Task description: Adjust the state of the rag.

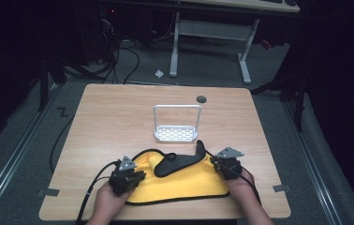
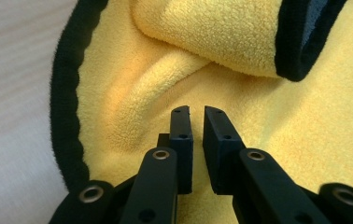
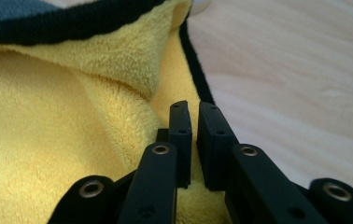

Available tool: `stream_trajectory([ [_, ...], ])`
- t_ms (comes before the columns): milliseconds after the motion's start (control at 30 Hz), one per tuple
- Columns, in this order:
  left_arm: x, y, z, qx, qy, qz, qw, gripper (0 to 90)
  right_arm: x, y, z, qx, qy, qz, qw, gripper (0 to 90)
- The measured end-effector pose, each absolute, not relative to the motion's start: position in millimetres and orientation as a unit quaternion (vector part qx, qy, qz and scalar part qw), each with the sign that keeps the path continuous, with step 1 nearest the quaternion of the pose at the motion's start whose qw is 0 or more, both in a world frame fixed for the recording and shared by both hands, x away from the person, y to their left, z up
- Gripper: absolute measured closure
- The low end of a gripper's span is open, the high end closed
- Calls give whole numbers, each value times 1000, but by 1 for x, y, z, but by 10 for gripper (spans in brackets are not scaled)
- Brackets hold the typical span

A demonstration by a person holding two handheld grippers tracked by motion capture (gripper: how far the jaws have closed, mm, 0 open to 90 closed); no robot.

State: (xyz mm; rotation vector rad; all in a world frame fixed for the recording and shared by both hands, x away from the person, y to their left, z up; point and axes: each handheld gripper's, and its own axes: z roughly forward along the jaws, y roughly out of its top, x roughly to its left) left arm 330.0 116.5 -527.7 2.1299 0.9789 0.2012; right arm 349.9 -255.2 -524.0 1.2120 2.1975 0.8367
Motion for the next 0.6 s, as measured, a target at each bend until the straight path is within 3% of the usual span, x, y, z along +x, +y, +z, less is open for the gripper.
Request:
stream_trajectory([
  [233, 308, 115, -524, 849, 367, 68, 374, 812, 312, -266, -526, 425, 819, 304, 238, 816],
  [333, 308, 115, -509, 832, 353, 78, 420, 768, 312, -269, -527, 429, 817, 309, 232, 814],
  [433, 310, 116, -498, 824, 343, 91, 442, 689, 312, -268, -527, 427, 818, 308, 233, 814],
  [600, 329, 116, -474, 792, 338, 111, 496, 444, 315, -270, -527, 427, 817, 315, 227, 810],
])
